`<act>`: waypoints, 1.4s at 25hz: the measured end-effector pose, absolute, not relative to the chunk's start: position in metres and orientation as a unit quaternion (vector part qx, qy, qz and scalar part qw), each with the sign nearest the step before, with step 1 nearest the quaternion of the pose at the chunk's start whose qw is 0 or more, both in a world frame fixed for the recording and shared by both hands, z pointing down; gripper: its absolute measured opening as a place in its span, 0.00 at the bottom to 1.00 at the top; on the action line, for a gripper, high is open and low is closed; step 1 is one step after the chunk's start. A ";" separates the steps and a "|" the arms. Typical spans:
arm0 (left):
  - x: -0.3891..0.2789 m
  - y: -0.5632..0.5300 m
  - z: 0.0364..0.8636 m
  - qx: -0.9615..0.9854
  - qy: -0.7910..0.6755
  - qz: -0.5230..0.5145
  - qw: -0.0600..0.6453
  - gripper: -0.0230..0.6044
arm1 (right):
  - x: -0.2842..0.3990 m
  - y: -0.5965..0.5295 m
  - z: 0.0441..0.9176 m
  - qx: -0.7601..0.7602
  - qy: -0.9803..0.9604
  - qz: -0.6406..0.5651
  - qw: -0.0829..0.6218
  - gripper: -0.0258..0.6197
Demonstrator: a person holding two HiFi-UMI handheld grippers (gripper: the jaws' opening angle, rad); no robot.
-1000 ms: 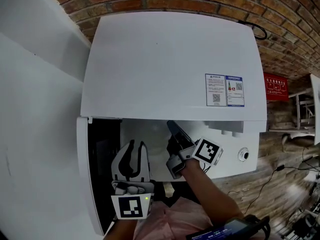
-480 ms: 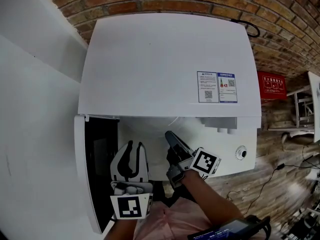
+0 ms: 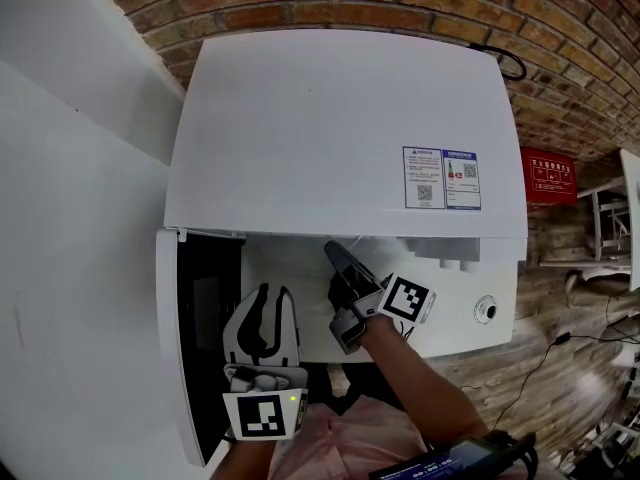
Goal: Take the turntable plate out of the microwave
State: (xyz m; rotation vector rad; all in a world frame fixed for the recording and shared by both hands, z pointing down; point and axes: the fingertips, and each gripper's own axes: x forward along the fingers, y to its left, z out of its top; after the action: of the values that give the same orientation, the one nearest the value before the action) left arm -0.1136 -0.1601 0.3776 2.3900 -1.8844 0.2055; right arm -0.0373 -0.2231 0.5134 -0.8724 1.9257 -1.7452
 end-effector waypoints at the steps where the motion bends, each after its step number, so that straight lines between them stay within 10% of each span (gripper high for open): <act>1: -0.113 -0.159 0.379 0.782 -0.617 0.068 0.052 0.18 | -0.037 -0.223 0.513 -0.314 0.690 -0.622 0.196 0.13; 12: -0.112 -0.157 0.375 0.783 -0.618 0.061 0.041 0.18 | -0.028 -0.188 0.513 -0.303 0.701 -0.613 0.204 0.12; 21: -0.121 -0.161 0.377 0.779 -0.622 0.068 0.041 0.18 | -0.040 -0.225 0.514 -0.262 0.706 -0.606 0.258 0.30; 35: -0.122 -0.153 0.376 0.769 -0.633 0.071 0.047 0.18 | -0.046 -0.211 0.513 -0.225 0.728 -0.614 0.206 0.09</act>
State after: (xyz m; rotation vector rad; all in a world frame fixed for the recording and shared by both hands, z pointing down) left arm -0.1220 -0.1535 0.3757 2.3474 -1.9321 0.2164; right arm -0.0462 -0.2108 0.5132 -0.6257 2.0288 -1.7120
